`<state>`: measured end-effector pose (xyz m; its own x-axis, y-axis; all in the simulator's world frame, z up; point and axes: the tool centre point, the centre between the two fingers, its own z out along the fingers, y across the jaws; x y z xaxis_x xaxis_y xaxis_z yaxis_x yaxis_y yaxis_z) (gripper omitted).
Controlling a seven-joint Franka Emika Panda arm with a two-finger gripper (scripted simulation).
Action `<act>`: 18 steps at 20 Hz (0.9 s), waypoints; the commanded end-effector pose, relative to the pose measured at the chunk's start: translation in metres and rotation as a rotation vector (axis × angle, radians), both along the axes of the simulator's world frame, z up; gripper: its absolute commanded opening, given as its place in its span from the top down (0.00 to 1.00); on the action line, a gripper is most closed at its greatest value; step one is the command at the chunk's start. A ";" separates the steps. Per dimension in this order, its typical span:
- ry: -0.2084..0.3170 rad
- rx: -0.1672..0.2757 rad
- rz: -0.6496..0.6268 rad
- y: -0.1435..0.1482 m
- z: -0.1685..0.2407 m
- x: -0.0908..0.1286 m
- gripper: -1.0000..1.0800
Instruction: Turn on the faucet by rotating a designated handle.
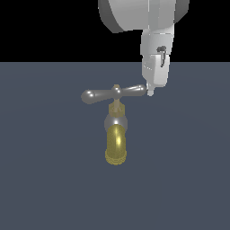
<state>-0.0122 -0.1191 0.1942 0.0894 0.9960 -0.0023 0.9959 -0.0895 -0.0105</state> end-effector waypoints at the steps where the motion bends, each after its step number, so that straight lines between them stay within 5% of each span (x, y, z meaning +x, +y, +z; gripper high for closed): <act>1: -0.004 0.003 0.024 0.019 0.000 0.012 1.00; 18: -0.010 0.002 0.028 0.053 0.002 0.067 1.00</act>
<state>0.0436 -0.0985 0.1941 0.1048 0.9944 -0.0127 0.9945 -0.1049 -0.0068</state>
